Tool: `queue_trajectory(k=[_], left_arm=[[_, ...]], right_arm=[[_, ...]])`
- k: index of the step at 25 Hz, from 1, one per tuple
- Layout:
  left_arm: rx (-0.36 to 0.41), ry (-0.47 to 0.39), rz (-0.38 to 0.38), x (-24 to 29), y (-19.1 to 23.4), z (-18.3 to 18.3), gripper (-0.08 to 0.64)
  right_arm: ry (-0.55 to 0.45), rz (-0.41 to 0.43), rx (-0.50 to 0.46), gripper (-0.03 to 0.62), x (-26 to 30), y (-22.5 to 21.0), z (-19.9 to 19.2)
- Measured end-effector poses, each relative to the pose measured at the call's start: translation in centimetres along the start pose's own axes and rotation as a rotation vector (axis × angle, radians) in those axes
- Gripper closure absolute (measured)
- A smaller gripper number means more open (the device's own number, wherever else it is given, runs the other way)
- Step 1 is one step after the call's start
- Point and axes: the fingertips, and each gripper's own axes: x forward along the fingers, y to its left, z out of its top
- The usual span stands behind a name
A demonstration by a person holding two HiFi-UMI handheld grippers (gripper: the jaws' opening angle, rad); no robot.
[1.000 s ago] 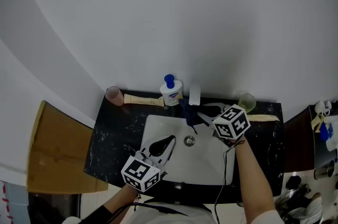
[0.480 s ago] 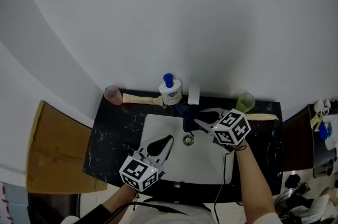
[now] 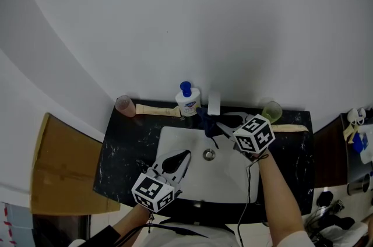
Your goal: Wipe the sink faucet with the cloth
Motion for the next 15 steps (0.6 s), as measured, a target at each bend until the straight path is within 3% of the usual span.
queue_trajectory(k=[3, 7, 12, 15], left_arm=[[-0.003, 0.001, 0.008, -0.2, 0.2, 0.0, 0.558], [-0.004, 0.006, 0.014, -0.3, 0.4, -0.2, 0.558], [-0.001, 0.003, 0.010, 0.0, 0.5, 0.0, 0.558], [-0.001, -0.003, 0.007, 0.1, 0.5, 0.2, 0.558]], right_arm=[[-0.019, -0.062, -0.035, 0.512, 0.4, -1.4, 0.9], [-0.033, -0.083, -0.059, 0.512, 0.6, -1.9, 1.4], [-0.070, -0.167, -0.007, 0.512, -1.3, -4.3, 0.9], [-0.084, -0.171, 0.023, 0.512, -2.3, -5.0, 0.6]])
